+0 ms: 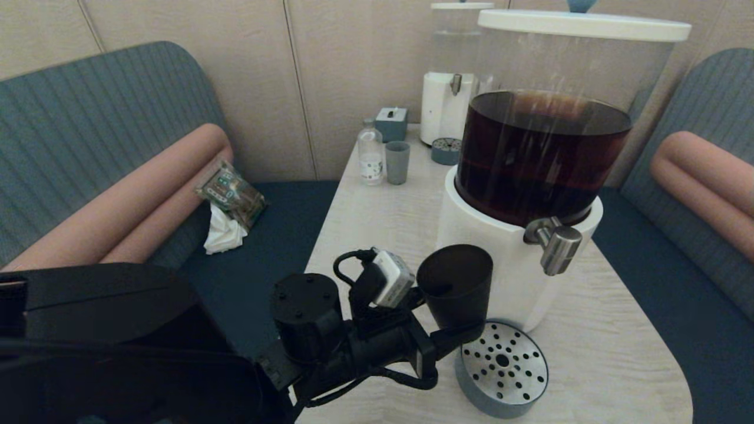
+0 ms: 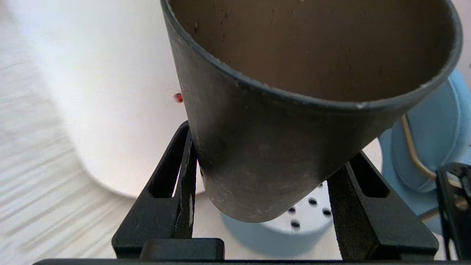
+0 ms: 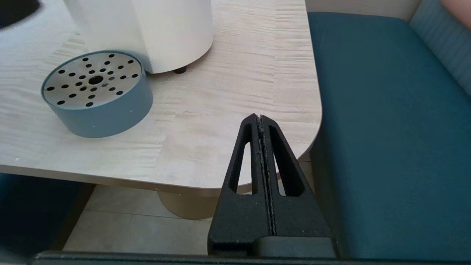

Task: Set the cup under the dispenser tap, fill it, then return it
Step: Place it under the water dispenser

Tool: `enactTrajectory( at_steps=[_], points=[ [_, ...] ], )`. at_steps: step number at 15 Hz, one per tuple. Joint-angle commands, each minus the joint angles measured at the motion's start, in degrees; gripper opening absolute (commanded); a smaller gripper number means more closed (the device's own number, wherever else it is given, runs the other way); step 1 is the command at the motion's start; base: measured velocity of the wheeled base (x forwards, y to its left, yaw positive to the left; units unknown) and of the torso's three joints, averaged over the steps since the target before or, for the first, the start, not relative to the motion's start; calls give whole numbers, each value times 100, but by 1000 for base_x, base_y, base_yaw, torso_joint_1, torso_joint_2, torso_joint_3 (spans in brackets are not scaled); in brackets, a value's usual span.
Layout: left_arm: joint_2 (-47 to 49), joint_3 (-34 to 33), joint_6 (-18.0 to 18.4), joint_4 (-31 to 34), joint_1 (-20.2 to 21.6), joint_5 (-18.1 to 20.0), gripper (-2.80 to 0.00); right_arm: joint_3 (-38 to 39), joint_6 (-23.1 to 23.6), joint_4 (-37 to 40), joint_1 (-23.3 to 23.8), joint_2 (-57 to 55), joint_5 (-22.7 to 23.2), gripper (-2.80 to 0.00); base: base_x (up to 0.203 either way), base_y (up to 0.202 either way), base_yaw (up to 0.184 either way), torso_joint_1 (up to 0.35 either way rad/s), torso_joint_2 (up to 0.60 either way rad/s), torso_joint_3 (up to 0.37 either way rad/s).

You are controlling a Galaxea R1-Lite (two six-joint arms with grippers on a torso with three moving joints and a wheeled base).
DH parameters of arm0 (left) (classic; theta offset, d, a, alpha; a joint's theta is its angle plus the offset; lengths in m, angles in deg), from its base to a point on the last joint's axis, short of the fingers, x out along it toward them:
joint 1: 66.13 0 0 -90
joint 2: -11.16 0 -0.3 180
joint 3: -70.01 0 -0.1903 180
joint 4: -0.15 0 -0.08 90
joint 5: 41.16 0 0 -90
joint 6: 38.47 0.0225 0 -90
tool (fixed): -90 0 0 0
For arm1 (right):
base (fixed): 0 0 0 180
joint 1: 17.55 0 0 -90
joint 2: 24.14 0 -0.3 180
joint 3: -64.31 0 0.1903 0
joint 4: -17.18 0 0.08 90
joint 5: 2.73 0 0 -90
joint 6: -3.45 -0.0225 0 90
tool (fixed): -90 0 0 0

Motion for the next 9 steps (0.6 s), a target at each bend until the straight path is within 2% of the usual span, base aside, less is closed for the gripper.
enactTrajectory(
  at_steps=[1,9],
  points=[
    [415,267,4,-48,-221,-159,-280,1,-1,4,-1,1,3,-280,0,0,0,0,0,0],
    [1024,717,13,-48,-483,-453,-280,1,-1,4,-1,1,3,-280,0,0,0,0,0,0]
  ],
)
